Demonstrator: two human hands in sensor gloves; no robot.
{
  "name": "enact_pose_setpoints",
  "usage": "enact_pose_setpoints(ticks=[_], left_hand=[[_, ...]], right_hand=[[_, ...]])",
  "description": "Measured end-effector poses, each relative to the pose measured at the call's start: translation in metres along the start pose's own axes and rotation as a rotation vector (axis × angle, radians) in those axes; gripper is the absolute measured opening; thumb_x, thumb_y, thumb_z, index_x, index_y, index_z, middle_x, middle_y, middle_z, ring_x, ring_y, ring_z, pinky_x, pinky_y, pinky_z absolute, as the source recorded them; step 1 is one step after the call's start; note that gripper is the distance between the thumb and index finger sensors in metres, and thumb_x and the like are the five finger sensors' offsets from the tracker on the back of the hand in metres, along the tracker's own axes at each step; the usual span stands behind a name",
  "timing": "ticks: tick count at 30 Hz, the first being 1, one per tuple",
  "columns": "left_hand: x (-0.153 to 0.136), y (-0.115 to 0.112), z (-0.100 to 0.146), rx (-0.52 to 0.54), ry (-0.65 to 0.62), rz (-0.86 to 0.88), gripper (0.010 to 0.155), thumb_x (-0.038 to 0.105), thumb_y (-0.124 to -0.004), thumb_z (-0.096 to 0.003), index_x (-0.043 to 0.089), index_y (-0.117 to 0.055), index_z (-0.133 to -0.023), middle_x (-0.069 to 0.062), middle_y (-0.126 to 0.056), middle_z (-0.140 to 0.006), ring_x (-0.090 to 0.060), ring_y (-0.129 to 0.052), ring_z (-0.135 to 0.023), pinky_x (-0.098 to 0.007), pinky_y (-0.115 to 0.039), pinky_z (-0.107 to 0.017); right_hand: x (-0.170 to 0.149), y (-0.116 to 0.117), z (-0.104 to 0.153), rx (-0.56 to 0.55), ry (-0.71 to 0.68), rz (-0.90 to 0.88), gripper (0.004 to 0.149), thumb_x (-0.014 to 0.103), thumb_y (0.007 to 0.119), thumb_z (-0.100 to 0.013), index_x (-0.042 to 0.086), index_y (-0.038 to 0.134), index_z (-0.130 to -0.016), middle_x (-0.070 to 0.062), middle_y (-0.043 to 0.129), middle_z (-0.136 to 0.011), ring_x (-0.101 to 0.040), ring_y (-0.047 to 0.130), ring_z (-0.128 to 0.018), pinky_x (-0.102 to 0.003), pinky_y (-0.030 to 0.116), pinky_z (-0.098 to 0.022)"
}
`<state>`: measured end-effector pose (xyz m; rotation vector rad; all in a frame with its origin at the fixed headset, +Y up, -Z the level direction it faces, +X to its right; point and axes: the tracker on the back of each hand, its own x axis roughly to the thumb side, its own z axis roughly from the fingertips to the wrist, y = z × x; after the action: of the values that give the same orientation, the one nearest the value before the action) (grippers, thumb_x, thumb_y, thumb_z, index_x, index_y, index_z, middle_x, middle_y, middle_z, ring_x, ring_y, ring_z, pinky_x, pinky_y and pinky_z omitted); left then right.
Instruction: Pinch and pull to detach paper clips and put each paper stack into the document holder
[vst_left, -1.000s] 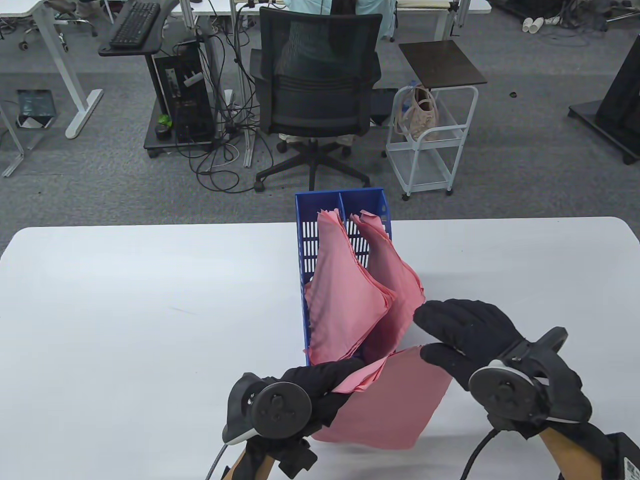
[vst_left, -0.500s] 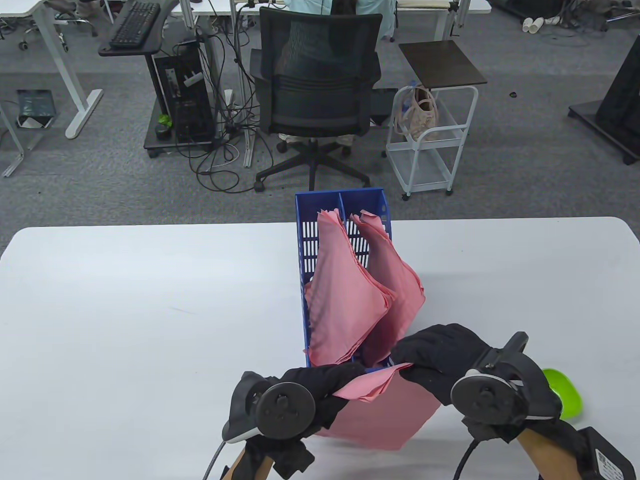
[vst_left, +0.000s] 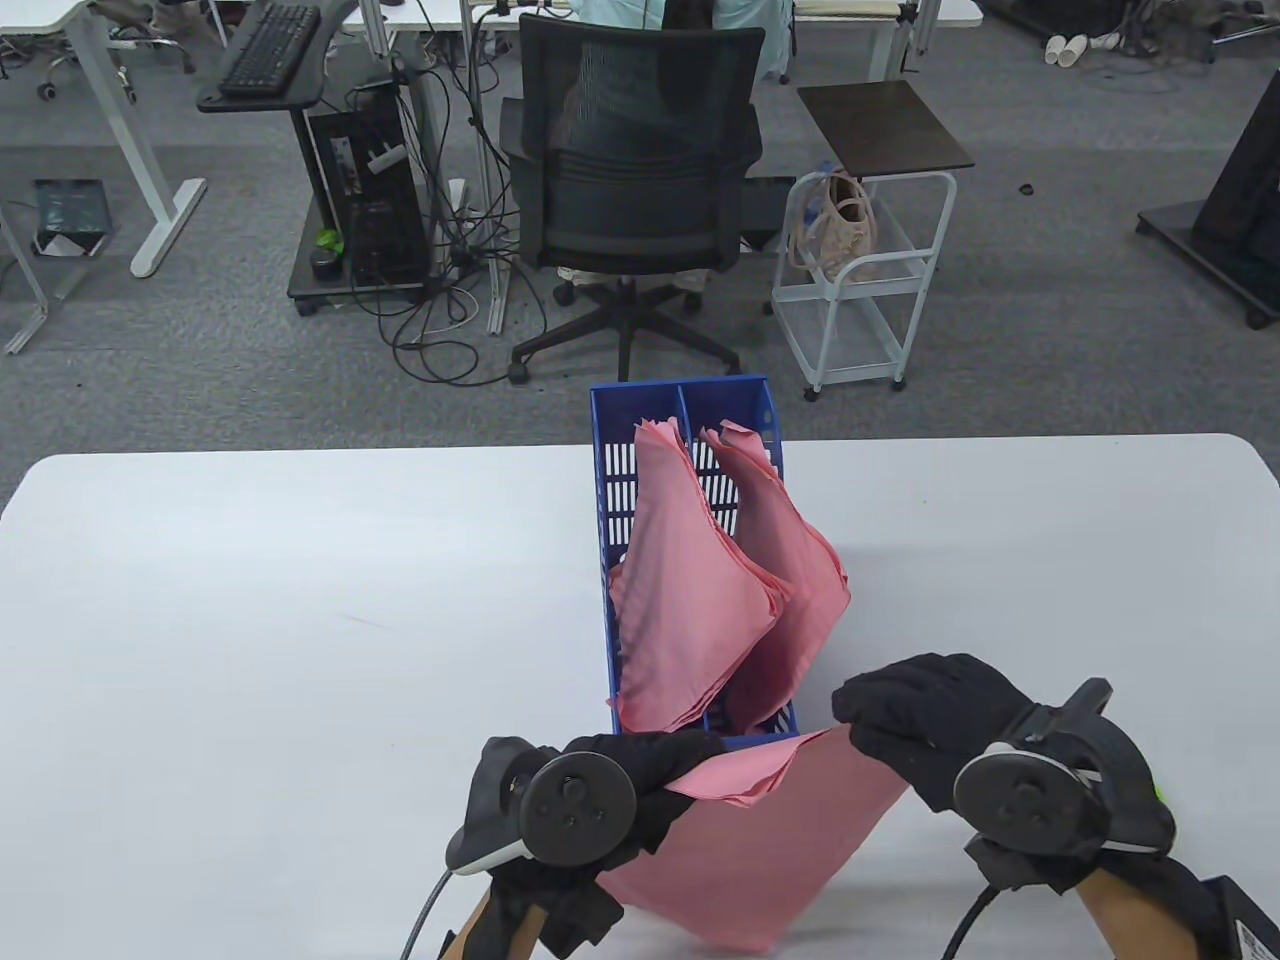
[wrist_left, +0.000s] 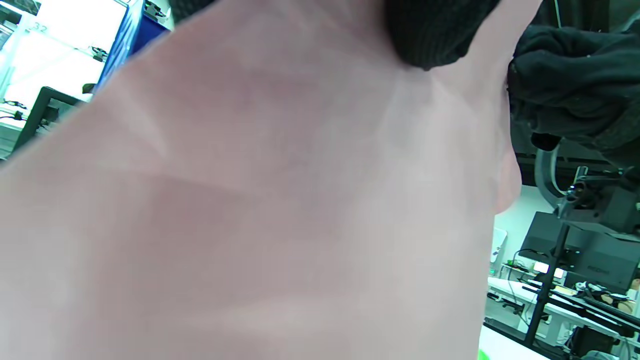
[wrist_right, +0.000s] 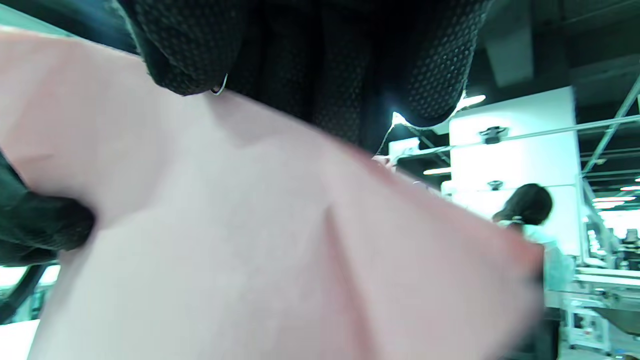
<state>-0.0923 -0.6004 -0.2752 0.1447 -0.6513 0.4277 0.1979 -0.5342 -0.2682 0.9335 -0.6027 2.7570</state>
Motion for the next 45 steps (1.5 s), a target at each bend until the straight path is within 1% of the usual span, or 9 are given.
enact_pose_setpoints(ticks=[6,10,17,20,23,29,35,42,45], left_hand=[[-0.005,0.008,0.003,0.042,0.019,0.014,0.042,0.038,-0.068,-0.0563,0.022,-0.084,-0.092,-0.002,-0.102,-0.075,-0.017,-0.108,-0.058,-0.041,-0.086,-0.055],[-0.009,0.013,0.006,0.07,0.035,0.012,0.042,0.039,-0.068,-0.0562,0.022,-0.084,-0.092,-0.002,-0.102,-0.075,-0.017,-0.108,-0.058,-0.041,-0.086,-0.055],[-0.014,0.02,0.009,0.106,0.056,0.02,0.042,0.039,-0.068,-0.0564,0.022,-0.083,-0.092,-0.002,-0.102,-0.075,-0.017,-0.108,-0.059,-0.042,-0.086,-0.055],[-0.016,0.021,0.01,0.109,0.064,0.023,0.042,0.039,-0.068,-0.0564,0.023,-0.083,-0.092,-0.002,-0.102,-0.075,-0.018,-0.108,-0.059,-0.042,-0.086,-0.056],[-0.018,0.022,0.01,0.114,0.068,0.024,0.042,0.039,-0.068,-0.0565,0.023,-0.083,-0.092,-0.002,-0.101,-0.075,-0.018,-0.107,-0.059,-0.042,-0.086,-0.056],[-0.018,0.023,0.01,0.114,0.075,0.026,0.042,0.039,-0.067,-0.0566,0.023,-0.083,-0.093,-0.002,-0.101,-0.076,-0.018,-0.107,-0.06,-0.042,-0.086,-0.056],[-0.022,0.027,0.012,0.135,0.077,0.053,0.042,0.039,-0.067,-0.0567,0.023,-0.082,-0.093,-0.002,-0.101,-0.077,-0.018,-0.107,-0.061,-0.042,-0.085,-0.057],[-0.026,0.031,0.016,0.165,0.013,0.173,0.042,0.04,-0.066,-0.0569,0.026,-0.081,-0.094,0.0,-0.099,-0.08,-0.018,-0.106,-0.065,-0.043,-0.084,-0.059],[-0.026,0.032,0.017,0.162,-0.028,0.222,0.042,0.04,-0.066,-0.0569,0.028,-0.08,-0.095,0.001,-0.099,-0.082,-0.018,-0.105,-0.067,-0.042,-0.083,-0.061]], right_hand=[[-0.04,0.006,0.024,0.031,0.202,0.073,0.036,0.037,0.069,-0.055,0.028,0.077,-0.089,-0.002,0.09,-0.09,-0.027,0.093,-0.078,-0.042,0.073,-0.065],[-0.085,0.025,0.052,0.13,0.402,0.104,0.037,0.036,0.068,-0.055,0.026,0.077,-0.09,-0.004,0.089,-0.091,-0.03,0.091,-0.08,-0.044,0.072,-0.066],[-0.174,0.076,0.116,0.437,0.817,0.149,0.037,0.034,0.067,-0.057,0.024,0.075,-0.092,-0.007,0.087,-0.094,-0.033,0.089,-0.082,-0.047,0.07,-0.067],[-0.194,0.089,0.135,0.521,0.922,0.081,0.04,0.033,0.065,-0.058,0.023,0.072,-0.096,-0.01,0.083,-0.098,-0.036,0.086,-0.086,-0.049,0.067,-0.069],[-0.201,0.092,0.144,0.531,0.951,0.048,0.043,0.035,0.064,-0.059,0.022,0.07,-0.099,-0.011,0.081,-0.101,-0.037,0.084,-0.089,-0.05,0.067,-0.07],[-0.194,0.087,0.138,0.484,0.896,0.07,0.044,0.037,0.064,-0.058,0.023,0.07,-0.099,-0.011,0.081,-0.101,-0.037,0.084,-0.088,-0.049,0.068,-0.069],[-0.156,0.074,0.104,0.392,0.685,0.112,0.046,0.041,0.064,-0.057,0.024,0.07,-0.099,-0.009,0.083,-0.1,-0.034,0.087,-0.087,-0.046,0.07,-0.068],[-0.082,0.06,0.061,0.22,0.293,-0.134,0.067,0.057,0.062,-0.05,0.021,0.062,-0.107,-0.011,0.078,-0.105,-0.033,0.087,-0.088,-0.045,0.072,-0.068],[-0.06,0.065,0.044,0.211,0.13,-0.4,0.084,0.063,0.063,-0.047,0.016,0.047,-0.114,-0.017,0.065,-0.114,-0.036,0.083,-0.092,-0.047,0.07,-0.07]])
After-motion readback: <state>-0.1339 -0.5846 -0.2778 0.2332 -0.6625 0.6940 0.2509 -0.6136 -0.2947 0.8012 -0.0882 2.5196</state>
